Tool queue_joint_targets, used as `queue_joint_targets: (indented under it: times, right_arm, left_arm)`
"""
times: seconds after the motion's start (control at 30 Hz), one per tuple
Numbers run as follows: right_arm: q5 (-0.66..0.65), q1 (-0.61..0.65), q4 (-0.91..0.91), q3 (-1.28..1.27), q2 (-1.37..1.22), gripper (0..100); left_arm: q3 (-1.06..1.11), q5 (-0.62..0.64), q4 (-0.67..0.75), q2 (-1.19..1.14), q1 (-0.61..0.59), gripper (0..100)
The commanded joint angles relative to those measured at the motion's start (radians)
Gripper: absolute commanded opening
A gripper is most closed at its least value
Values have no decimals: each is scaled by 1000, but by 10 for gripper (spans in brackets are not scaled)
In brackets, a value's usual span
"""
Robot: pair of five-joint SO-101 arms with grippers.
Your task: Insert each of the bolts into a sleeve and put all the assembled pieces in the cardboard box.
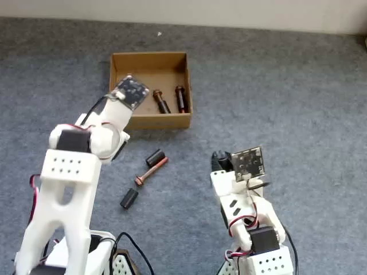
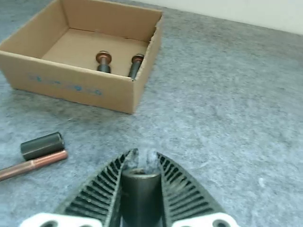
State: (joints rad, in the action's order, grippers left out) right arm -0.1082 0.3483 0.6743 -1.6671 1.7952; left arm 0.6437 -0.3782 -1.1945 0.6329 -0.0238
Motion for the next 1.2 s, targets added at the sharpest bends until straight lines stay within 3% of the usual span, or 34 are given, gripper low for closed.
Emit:
queue_joint_targets:
  times: [0.0,0.13,0.37,0.63,0.8,0.97,1.17]
  right_arm:
    - [9,54,-36,10,15,5]
    - [9,130,-38,12,15,5]
    - [5,329,-45,12,15,5]
    - [3,449,-240,4,15,5]
    - [2,473,-317,2,12,5]
    - [2,512,-325,2,12,5]
    - [0,515,-323,1,12,5]
  left_arm:
    - [19,127,26,127,-2,8]
    - [82,207,38,259,-2,5]
    - [240,451,222,473,-2,5]
    - [389,772,350,737,-1,5]
    - [438,841,351,914,74,5]
    - [503,841,362,1047,242,5]
    - [521,841,356,1115,317,5]
